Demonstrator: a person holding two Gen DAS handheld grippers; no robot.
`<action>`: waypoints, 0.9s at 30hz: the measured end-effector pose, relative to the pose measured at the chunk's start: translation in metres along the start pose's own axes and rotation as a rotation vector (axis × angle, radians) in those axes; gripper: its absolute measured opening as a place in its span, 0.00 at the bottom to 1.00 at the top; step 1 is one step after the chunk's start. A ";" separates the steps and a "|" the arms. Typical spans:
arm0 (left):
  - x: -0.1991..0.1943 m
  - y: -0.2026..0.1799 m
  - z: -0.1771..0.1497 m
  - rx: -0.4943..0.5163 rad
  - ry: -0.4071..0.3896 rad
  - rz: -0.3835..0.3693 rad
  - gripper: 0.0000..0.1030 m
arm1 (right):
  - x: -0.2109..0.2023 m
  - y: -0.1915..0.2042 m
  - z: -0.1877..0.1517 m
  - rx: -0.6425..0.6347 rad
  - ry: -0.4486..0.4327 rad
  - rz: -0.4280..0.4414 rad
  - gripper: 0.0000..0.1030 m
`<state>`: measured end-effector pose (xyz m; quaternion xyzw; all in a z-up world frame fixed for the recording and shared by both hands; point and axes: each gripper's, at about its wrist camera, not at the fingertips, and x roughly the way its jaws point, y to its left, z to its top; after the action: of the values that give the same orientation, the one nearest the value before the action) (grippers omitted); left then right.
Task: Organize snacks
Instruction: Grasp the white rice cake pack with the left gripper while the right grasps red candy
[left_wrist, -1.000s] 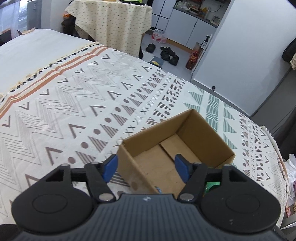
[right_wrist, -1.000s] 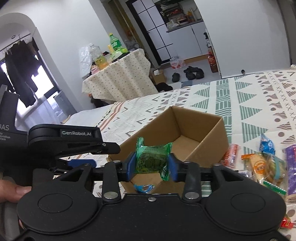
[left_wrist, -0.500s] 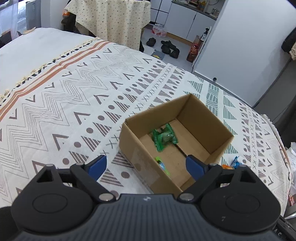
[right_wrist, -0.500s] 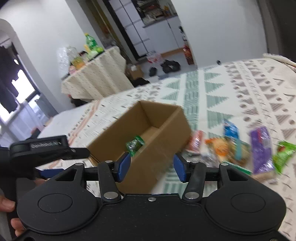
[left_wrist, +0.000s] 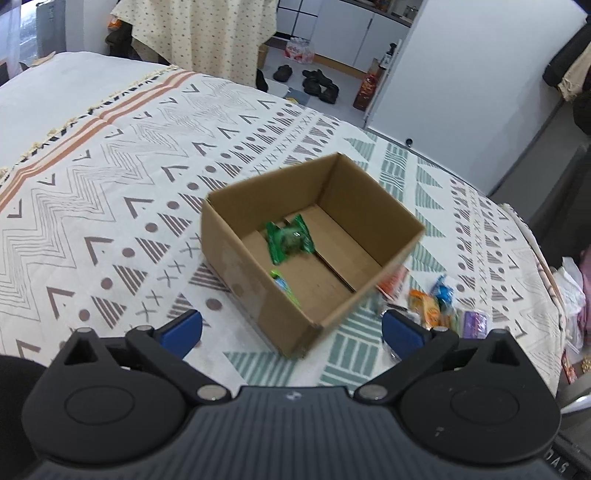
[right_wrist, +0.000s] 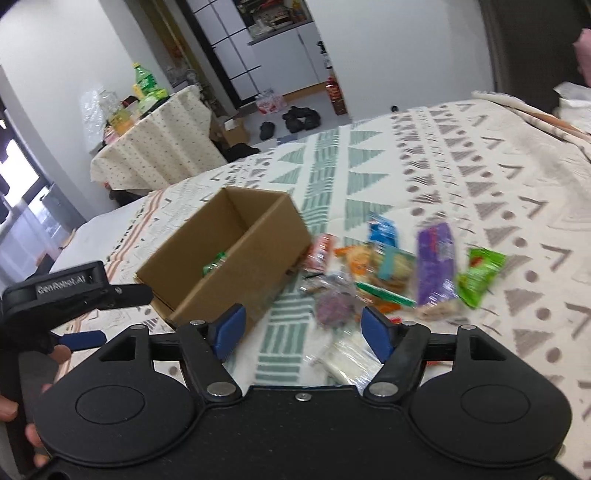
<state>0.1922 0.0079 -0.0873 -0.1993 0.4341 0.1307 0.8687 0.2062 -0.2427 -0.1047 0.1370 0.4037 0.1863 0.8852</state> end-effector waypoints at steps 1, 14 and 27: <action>0.000 -0.003 -0.002 0.002 0.003 -0.006 1.00 | -0.002 -0.004 -0.003 0.008 0.003 -0.009 0.66; -0.002 -0.043 -0.027 0.042 0.057 -0.046 1.00 | -0.024 -0.037 -0.008 0.066 -0.032 -0.074 0.59; 0.019 -0.075 -0.050 -0.018 0.109 -0.103 0.97 | -0.015 -0.067 -0.009 0.185 -0.013 -0.073 0.48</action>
<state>0.1983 -0.0802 -0.1118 -0.2359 0.4687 0.0785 0.8477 0.2049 -0.3087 -0.1268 0.2044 0.4181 0.1150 0.8776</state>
